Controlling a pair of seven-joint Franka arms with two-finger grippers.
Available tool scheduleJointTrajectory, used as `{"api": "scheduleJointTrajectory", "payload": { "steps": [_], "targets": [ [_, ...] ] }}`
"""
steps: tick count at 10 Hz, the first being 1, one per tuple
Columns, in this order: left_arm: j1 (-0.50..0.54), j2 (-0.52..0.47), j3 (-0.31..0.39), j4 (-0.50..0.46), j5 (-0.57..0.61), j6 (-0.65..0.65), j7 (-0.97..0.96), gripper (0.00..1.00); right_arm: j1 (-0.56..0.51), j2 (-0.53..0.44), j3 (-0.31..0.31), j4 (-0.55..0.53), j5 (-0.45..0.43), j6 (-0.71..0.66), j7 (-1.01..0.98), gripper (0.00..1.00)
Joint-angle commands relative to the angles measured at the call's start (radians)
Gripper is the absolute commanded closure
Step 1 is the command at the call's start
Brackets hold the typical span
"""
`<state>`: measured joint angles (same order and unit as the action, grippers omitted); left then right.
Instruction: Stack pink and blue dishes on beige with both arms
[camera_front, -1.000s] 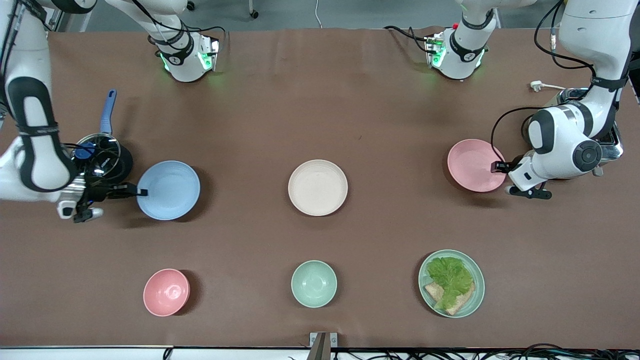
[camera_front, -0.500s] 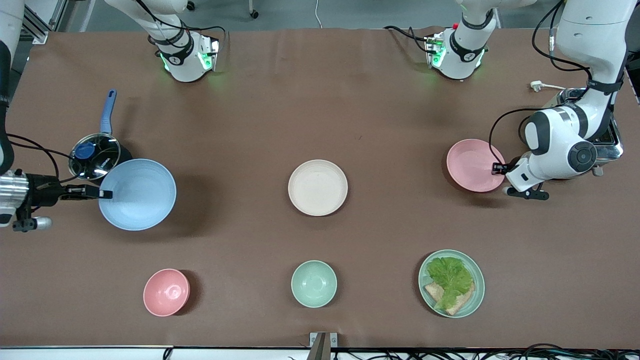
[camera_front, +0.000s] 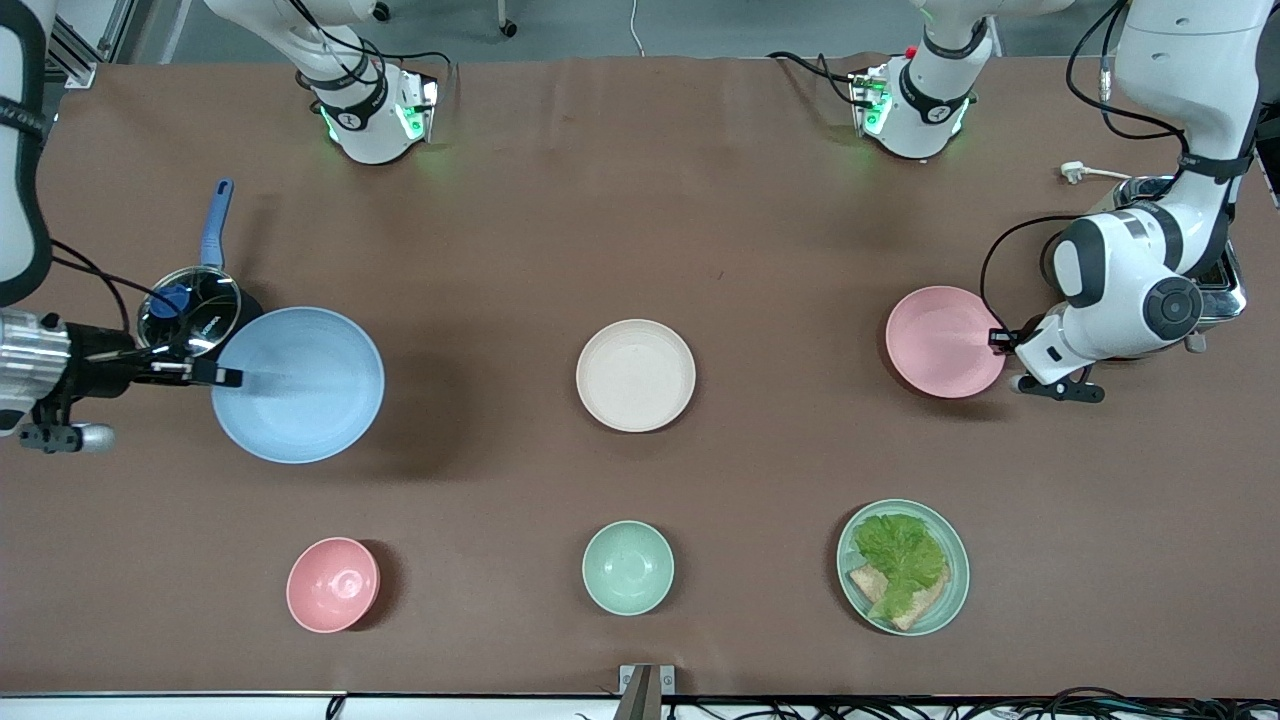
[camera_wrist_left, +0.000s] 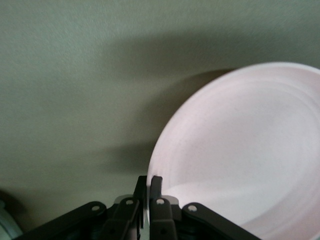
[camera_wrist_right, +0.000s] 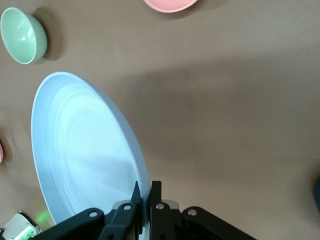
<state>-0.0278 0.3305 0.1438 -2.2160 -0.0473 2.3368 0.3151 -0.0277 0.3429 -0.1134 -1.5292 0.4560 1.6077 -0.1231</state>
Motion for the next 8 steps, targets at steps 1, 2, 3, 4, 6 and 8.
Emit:
{"api": "scheduleJointTrajectory", "payload": {
  "steps": [1, 2, 3, 4, 6, 8],
  "targets": [
    [-0.009, -0.001, -0.004, 0.063, -0.020, -0.081, 0.012, 0.99, 0.000, -0.019, 0.058, -0.035, -0.016, 0.023, 0.039, 1.00],
    [-0.011, -0.019, -0.004, 0.120, -0.022, -0.152, 0.013, 0.99, 0.008, -0.019, 0.070, -0.043, -0.016, 0.035, 0.052, 1.00],
    [-0.009, -0.043, -0.030, 0.166, -0.022, -0.201, 0.009, 0.99, 0.011, -0.016, 0.078, -0.043, -0.013, 0.044, 0.062, 1.00],
    [-0.007, -0.068, -0.055, 0.203, -0.037, -0.255, -0.005, 1.00, 0.014, -0.016, 0.086, -0.052, -0.010, 0.058, 0.063, 1.00],
    [-0.006, -0.068, -0.152, 0.271, -0.078, -0.315, -0.086, 1.00, 0.020, -0.015, 0.124, -0.106, -0.004, 0.131, 0.063, 1.00],
    [-0.017, -0.004, -0.278, 0.303, -0.156, -0.303, -0.172, 1.00, 0.022, -0.013, 0.161, -0.137, -0.003, 0.184, 0.063, 1.00]
  ]
}}
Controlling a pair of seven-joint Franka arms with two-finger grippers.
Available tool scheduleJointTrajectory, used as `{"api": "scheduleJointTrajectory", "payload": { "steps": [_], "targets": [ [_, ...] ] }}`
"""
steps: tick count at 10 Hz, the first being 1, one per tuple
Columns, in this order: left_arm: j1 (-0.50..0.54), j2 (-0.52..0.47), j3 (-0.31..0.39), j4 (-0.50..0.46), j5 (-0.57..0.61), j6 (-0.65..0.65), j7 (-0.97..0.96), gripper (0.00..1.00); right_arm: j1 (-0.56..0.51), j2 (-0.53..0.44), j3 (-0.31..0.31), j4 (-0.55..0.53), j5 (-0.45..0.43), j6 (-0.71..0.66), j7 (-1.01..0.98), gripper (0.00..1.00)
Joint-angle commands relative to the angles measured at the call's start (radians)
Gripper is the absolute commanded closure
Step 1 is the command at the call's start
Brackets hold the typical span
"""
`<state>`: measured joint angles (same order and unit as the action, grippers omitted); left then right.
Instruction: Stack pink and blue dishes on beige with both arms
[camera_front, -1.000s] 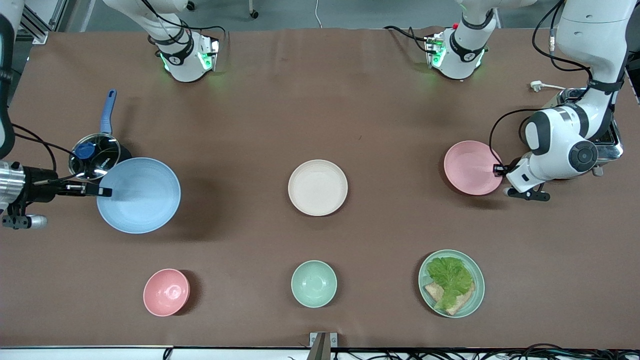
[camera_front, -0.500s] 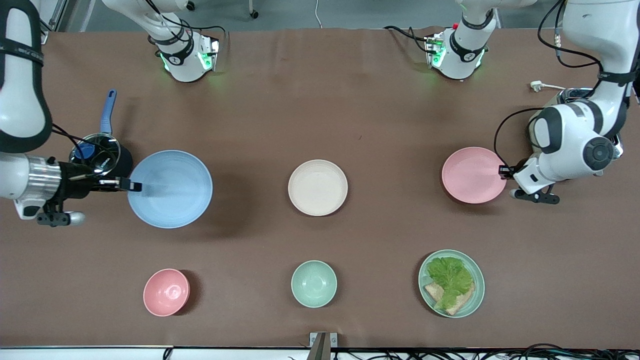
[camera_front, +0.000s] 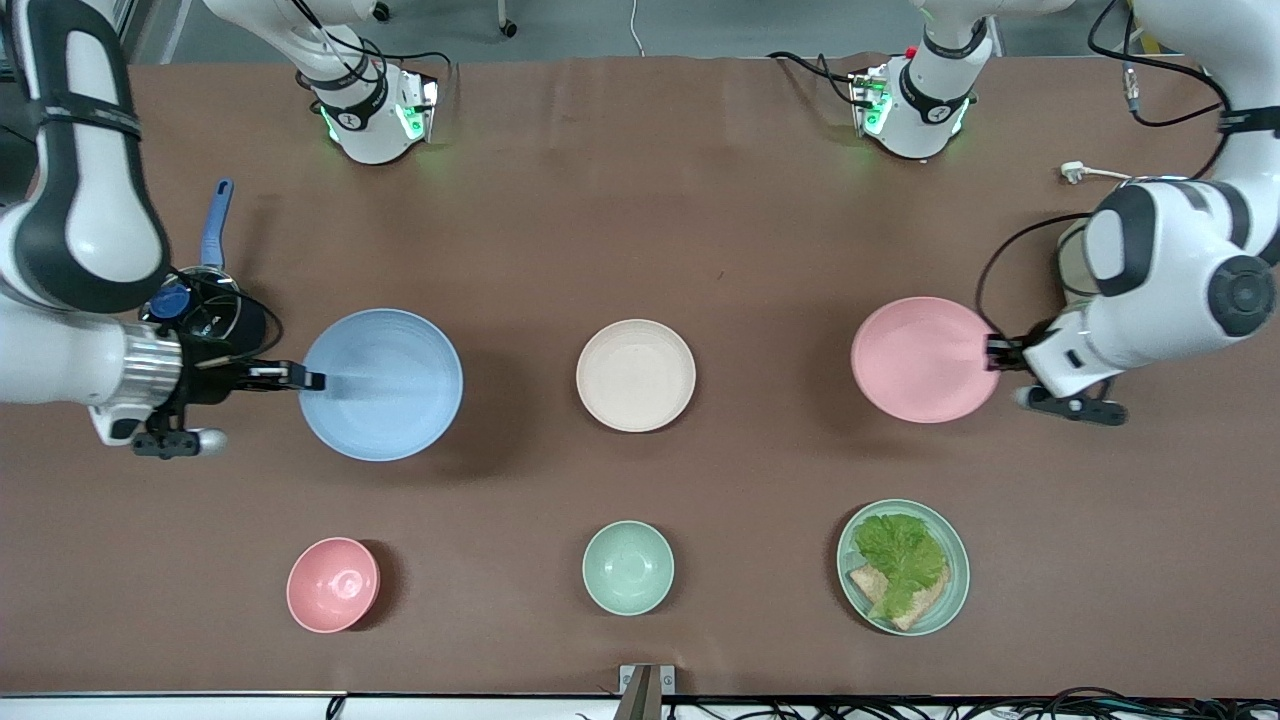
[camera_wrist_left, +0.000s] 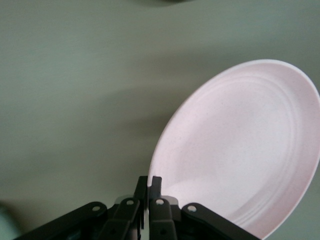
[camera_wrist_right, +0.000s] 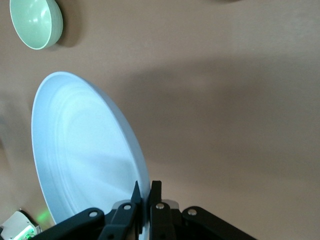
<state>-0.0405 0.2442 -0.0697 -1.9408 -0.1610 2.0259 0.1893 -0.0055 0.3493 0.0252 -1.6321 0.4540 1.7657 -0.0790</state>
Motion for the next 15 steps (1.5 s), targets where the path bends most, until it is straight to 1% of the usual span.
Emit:
{"api": "scheduleJointTrajectory", "payload": {
  "steps": [1, 2, 3, 4, 5, 6, 8, 9, 11, 12, 14, 15],
  "targets": [
    [-0.006, 0.092, -0.122, 0.032, -0.049, 0.013, -0.150, 1.00, -0.001, -0.018, 0.036, -0.055, 0.000, 0.046, 0.019, 1.00],
    [-0.013, 0.107, -0.174, 0.042, -0.052, 0.025, -0.213, 0.99, 0.001, -0.016, 0.053, -0.084, 0.000, 0.081, 0.019, 1.00],
    [-0.027, 0.154, -0.224, 0.060, -0.064, 0.075, -0.305, 0.99, 0.001, -0.016, 0.079, -0.122, 0.008, 0.124, 0.021, 1.00],
    [-0.038, 0.199, -0.275, 0.074, -0.058, 0.149, -0.433, 0.99, 0.002, -0.016, 0.091, -0.153, 0.035, 0.165, 0.021, 1.00],
    [-0.039, 0.252, -0.320, 0.097, -0.048, 0.210, -0.517, 0.99, 0.016, -0.016, 0.104, -0.179, 0.058, 0.204, 0.021, 1.00],
    [-0.054, 0.292, -0.347, 0.126, -0.048, 0.249, -0.590, 0.98, 0.021, -0.016, 0.122, -0.207, 0.058, 0.251, 0.037, 1.00],
    [-0.096, 0.377, -0.387, 0.184, -0.046, 0.301, -0.726, 0.96, 0.022, -0.016, 0.185, -0.236, 0.058, 0.326, 0.109, 1.00],
    [-0.105, 0.409, -0.415, 0.187, -0.020, 0.365, -0.778, 0.96, 0.025, -0.016, 0.200, -0.248, 0.058, 0.349, 0.111, 1.00],
    [-0.110, 0.467, -0.453, 0.187, 0.142, 0.422, -0.913, 0.96, 0.039, -0.016, 0.235, -0.285, 0.060, 0.415, 0.169, 1.00],
    [-0.111, 0.489, -0.472, 0.187, 0.194, 0.451, -0.956, 0.96, 0.041, -0.016, 0.249, -0.291, 0.060, 0.438, 0.179, 0.99],
    [-0.114, 0.495, -0.493, 0.169, 0.205, 0.461, -0.979, 0.93, 0.044, -0.016, 0.265, -0.311, 0.060, 0.460, 0.194, 0.99],
    [-0.116, 0.497, -0.496, 0.167, 0.205, 0.459, -0.988, 0.85, 0.051, -0.016, 0.269, -0.331, 0.060, 0.487, 0.205, 0.99]
  ]
}}
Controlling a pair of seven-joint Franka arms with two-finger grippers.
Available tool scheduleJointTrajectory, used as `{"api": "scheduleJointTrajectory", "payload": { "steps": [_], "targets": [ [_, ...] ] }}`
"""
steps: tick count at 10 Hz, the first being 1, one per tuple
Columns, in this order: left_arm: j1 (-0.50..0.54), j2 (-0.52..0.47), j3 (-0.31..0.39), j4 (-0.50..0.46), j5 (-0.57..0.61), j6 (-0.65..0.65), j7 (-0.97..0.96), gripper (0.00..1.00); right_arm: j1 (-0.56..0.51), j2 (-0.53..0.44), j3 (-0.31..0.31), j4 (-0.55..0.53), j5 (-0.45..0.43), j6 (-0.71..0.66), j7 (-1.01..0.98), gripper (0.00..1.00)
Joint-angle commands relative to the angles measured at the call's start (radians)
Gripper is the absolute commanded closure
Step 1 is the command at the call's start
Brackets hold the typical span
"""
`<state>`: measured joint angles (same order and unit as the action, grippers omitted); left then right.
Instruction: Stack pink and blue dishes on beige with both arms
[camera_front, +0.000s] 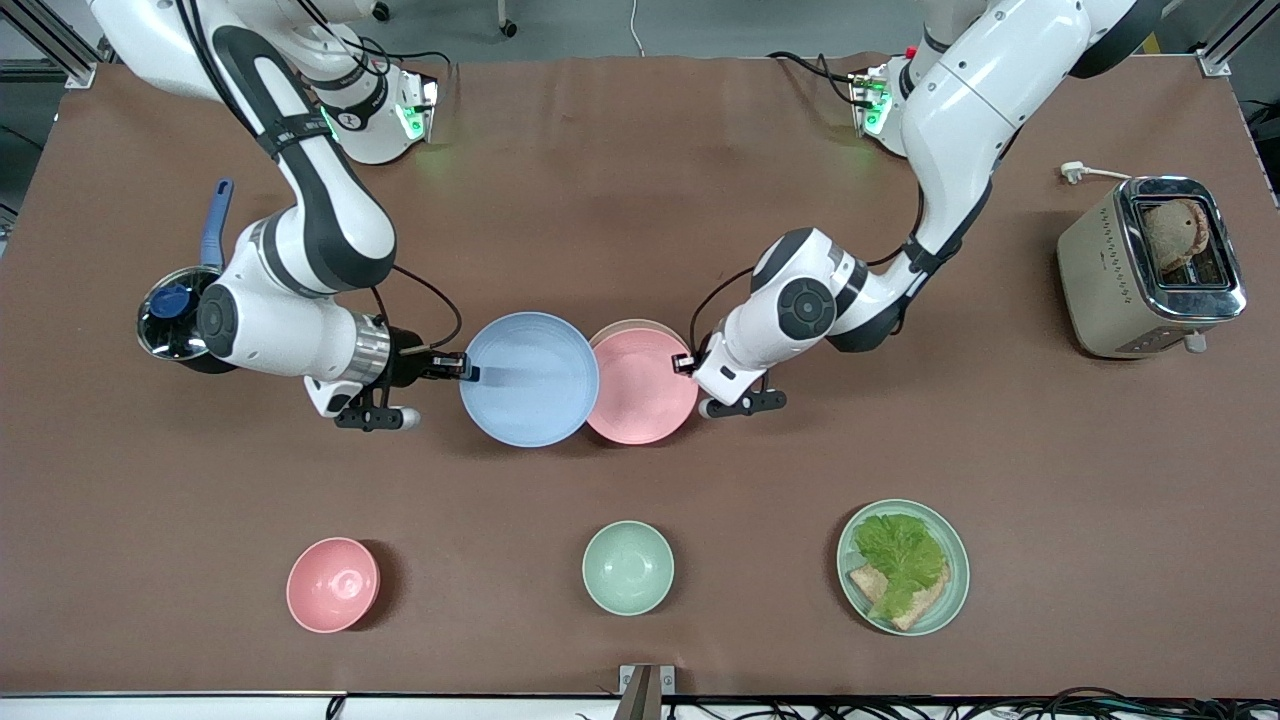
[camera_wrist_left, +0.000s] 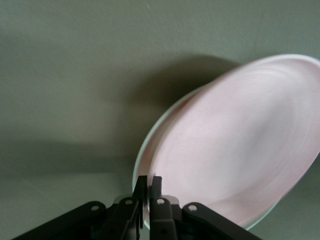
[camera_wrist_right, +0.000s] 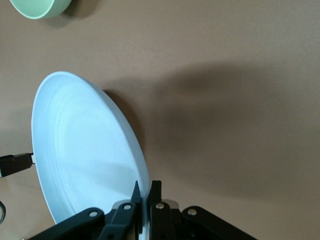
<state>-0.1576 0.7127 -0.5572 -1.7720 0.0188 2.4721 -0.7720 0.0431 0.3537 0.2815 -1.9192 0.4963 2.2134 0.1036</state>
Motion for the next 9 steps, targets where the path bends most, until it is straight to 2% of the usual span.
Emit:
{"api": "scheduleJointTrajectory", "payload": {
  "steps": [1, 2, 3, 6, 8, 9],
  "targets": [
    [0.000, 0.024, -0.013, -0.009, 0.026, 0.013, -0.042, 0.72, 0.004, -0.021, 0.028, -0.063, 0.018, 0.067, 0.022, 0.99],
    [0.007, 0.021, -0.015, -0.009, 0.026, 0.004, -0.043, 0.46, 0.006, -0.021, 0.034, -0.075, 0.018, 0.081, 0.025, 0.99],
    [0.004, 0.013, -0.015, -0.009, 0.026, 0.001, -0.039, 0.00, 0.006, -0.021, 0.054, -0.089, 0.018, 0.083, 0.036, 0.99],
    [0.036, -0.105, 0.019, -0.023, 0.027, -0.154, -0.018, 0.00, 0.006, 0.020, 0.102, -0.092, 0.019, 0.138, 0.050, 0.98],
    [0.030, -0.233, 0.107, -0.023, 0.029, -0.272, -0.009, 0.00, 0.015, 0.066, 0.146, -0.089, 0.033, 0.204, 0.050, 0.97],
    [0.030, -0.287, 0.149, -0.023, 0.029, -0.310, 0.038, 0.00, 0.030, 0.108, 0.163, -0.089, 0.050, 0.295, 0.050, 0.97]
  ]
}}
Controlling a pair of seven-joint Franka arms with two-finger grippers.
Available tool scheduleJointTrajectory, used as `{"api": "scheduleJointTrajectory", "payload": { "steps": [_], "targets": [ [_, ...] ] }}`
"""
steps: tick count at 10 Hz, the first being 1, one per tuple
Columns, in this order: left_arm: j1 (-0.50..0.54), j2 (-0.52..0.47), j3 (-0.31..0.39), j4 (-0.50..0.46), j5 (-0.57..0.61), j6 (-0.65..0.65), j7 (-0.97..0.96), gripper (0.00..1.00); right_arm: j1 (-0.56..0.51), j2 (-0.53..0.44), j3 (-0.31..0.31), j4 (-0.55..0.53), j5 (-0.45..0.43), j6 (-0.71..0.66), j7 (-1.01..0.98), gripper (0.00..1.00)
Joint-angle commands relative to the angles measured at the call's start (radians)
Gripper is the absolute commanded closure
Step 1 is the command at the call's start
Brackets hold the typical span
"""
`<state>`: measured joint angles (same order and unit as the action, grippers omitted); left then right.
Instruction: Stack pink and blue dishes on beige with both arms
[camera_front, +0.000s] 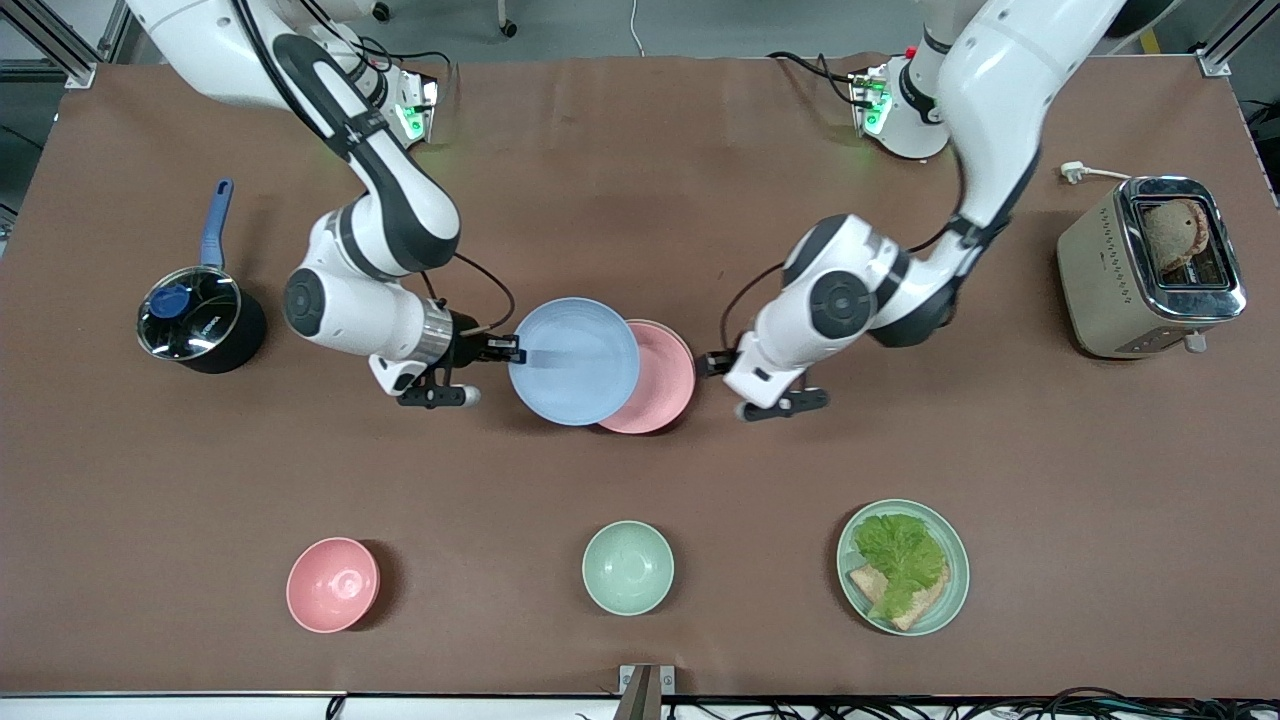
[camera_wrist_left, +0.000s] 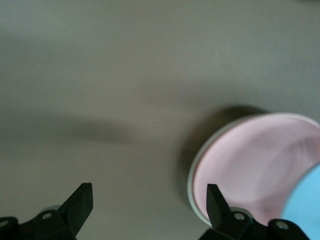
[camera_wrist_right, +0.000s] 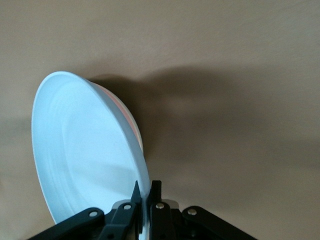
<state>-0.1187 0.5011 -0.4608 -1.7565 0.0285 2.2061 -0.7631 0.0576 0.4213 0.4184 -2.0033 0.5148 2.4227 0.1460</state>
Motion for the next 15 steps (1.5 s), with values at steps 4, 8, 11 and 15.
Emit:
{"api": "scheduleJointTrajectory", "payload": {
  "steps": [4, 8, 11, 15],
  "targets": [
    [0.004, -0.292, 0.203, -0.035, 0.018, -0.204, 0.268, 0.00, 0.067, 0.102, 0.026, 0.001, 0.031, 0.211, 0.020, 0.96],
    [0.041, -0.519, 0.299, -0.005, 0.016, -0.368, 0.402, 0.00, 0.085, 0.117, 0.026, 0.001, 0.031, 0.237, 0.020, 0.76],
    [0.063, -0.711, 0.337, 0.003, 0.001, -0.550, 0.530, 0.00, 0.073, 0.084, 0.023, 0.000, 0.030, 0.216, 0.018, 0.00],
    [0.053, -0.713, 0.415, 0.104, -0.053, -0.717, 0.608, 0.00, 0.002, -0.132, -0.084, -0.002, -0.126, -0.067, 0.017, 0.00]
  ]
}}
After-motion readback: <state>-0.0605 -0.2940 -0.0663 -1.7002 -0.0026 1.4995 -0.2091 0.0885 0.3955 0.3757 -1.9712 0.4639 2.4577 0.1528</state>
